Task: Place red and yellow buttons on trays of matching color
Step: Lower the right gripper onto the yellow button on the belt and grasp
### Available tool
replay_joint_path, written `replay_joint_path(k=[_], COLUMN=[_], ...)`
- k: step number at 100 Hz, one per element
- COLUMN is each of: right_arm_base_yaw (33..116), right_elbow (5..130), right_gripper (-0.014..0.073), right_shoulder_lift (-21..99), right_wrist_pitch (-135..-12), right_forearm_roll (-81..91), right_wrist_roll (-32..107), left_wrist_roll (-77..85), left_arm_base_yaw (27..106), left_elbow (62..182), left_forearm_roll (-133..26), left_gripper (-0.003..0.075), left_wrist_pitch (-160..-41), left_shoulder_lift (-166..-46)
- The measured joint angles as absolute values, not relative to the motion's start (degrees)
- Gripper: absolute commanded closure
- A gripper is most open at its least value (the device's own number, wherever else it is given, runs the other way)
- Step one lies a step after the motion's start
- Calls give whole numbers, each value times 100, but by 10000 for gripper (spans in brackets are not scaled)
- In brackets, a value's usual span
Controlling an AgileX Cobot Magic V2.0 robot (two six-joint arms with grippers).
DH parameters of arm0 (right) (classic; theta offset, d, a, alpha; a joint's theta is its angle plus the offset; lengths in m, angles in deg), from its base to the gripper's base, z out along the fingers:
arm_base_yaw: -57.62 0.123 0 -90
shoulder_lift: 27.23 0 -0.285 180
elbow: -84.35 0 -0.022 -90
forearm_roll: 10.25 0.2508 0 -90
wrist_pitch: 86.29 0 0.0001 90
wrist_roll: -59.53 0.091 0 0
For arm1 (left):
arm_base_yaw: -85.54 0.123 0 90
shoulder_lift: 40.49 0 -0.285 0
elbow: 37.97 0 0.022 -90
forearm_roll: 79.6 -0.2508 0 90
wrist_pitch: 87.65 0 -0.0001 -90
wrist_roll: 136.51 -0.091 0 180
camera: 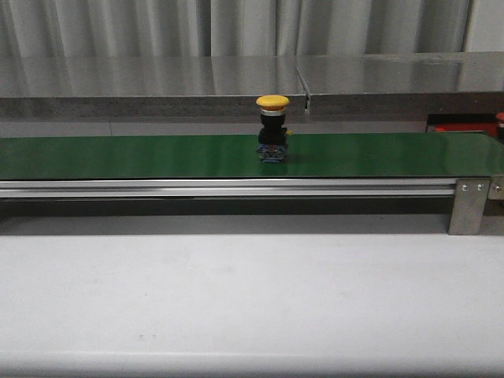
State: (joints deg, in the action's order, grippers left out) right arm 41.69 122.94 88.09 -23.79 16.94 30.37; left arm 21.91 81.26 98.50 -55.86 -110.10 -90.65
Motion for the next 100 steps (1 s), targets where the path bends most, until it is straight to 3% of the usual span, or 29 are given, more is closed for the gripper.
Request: replay_joint_path(k=[55, 100], right_arm_base_yaw=[5160, 6309], right_elbow=[8180, 7233], right_gripper=[-22, -22], right_shoulder_lift=[6701, 6656], right_wrist_pitch=[-3784, -4926], right_forearm_roll=[1610, 1596], right_wrist_roll=[3057, 3033], left_wrist_roll=[2191, 2191], left_arm_base_yaw=[8126, 8126], left_elbow=[9850, 9850], left_forearm_roll=[-5586, -5586], left_gripper=[739, 739], left_wrist_pitch=[-11010, -11010], left_shoulder_lift=[-9065, -9065])
